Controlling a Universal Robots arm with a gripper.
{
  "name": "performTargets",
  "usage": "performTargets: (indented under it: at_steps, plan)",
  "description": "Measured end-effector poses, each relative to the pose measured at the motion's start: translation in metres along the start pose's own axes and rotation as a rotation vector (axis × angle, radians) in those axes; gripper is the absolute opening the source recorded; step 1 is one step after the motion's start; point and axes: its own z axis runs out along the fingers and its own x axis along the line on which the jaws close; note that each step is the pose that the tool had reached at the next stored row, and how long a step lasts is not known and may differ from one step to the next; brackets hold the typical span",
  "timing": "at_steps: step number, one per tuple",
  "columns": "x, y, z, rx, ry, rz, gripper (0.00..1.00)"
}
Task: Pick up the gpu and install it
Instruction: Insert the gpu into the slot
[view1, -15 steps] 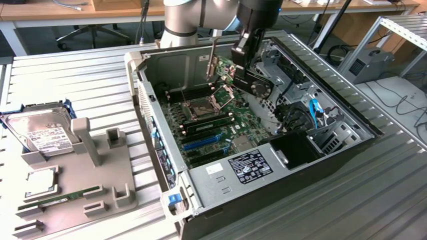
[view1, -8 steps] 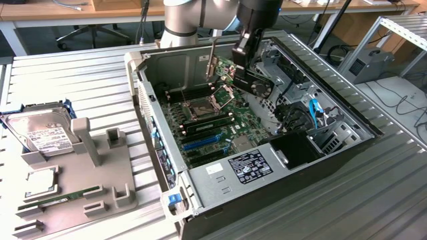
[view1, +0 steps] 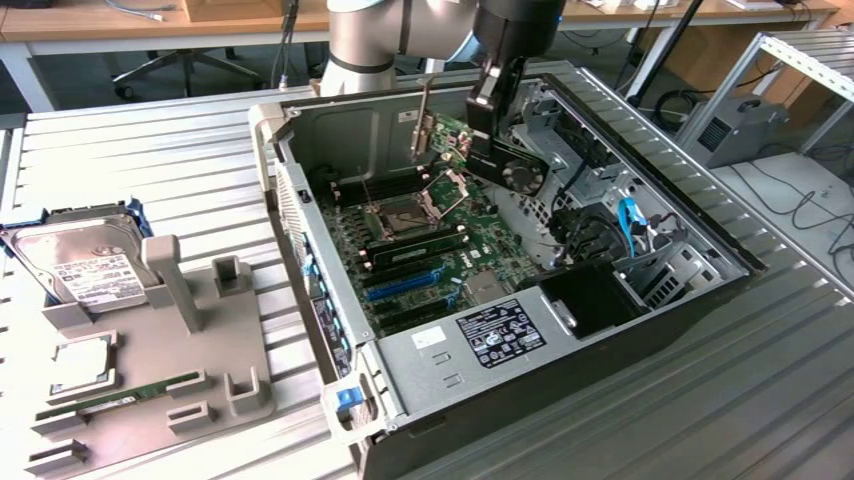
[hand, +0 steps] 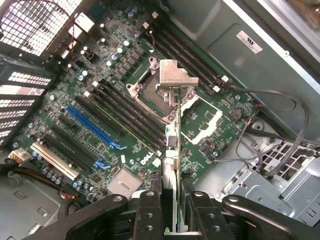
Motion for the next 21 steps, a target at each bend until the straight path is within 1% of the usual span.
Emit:
performTargets:
  at_steps: [21]
  plan:
    - [-0.0006, -0.0005, 0.0000, -0.0022, -0.0027, -0.077, 0.26]
